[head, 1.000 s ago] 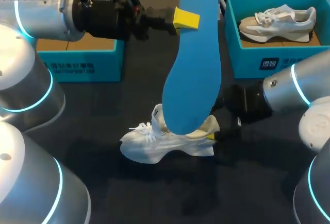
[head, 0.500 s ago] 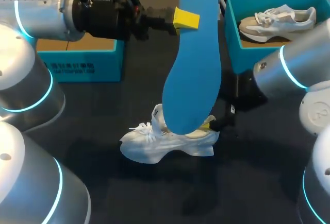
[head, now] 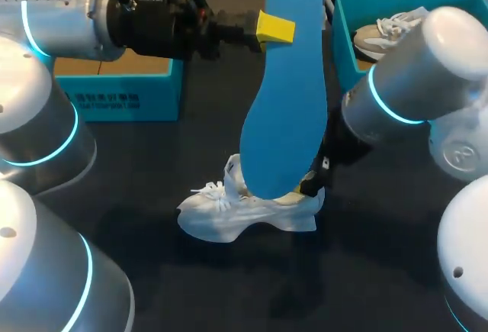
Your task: Take the shoe out of the shoebox, open the shoe tongue, remove and reinsert the insole, then place the shoe into the shoebox
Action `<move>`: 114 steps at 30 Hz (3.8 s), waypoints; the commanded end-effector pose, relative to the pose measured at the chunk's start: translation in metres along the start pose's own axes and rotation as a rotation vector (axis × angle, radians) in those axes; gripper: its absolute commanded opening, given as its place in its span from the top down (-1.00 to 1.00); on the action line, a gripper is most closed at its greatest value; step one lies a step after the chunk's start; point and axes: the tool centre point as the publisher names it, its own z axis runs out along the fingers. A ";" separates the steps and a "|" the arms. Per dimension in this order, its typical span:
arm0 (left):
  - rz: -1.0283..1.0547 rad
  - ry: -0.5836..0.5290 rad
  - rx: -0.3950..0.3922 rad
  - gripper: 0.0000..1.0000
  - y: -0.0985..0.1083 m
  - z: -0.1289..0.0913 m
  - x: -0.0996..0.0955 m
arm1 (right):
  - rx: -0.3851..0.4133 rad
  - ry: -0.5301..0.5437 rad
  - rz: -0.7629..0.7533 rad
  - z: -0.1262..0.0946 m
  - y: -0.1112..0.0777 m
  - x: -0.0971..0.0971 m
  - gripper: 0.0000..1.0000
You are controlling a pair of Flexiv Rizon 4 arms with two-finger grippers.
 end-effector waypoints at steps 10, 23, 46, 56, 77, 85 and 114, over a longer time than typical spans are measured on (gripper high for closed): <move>0.000 0.000 0.002 1.00 0.002 0.000 0.000 | 0.256 0.032 -0.104 -0.013 0.013 0.003 -1.00; 0.000 0.000 0.002 1.00 0.002 0.000 0.000 | 0.251 0.067 -0.126 -0.005 0.009 0.008 -1.00; 0.000 0.000 0.002 1.00 0.002 0.000 0.000 | 0.241 0.098 -0.122 0.001 0.008 0.010 -1.00; 0.000 0.000 0.002 1.00 0.002 0.000 0.000 | 0.241 0.098 -0.122 0.001 0.008 0.010 -1.00; 0.000 0.000 0.002 1.00 0.002 0.000 0.000 | 0.200 0.230 -0.194 0.089 0.036 -0.006 -1.00; 0.000 0.000 0.002 1.00 0.002 0.000 0.000 | 0.199 0.247 -0.179 0.103 0.027 -0.002 -1.00; 0.000 0.000 0.002 1.00 0.002 0.000 0.000 | 0.208 0.353 0.087 0.086 0.008 0.010 1.00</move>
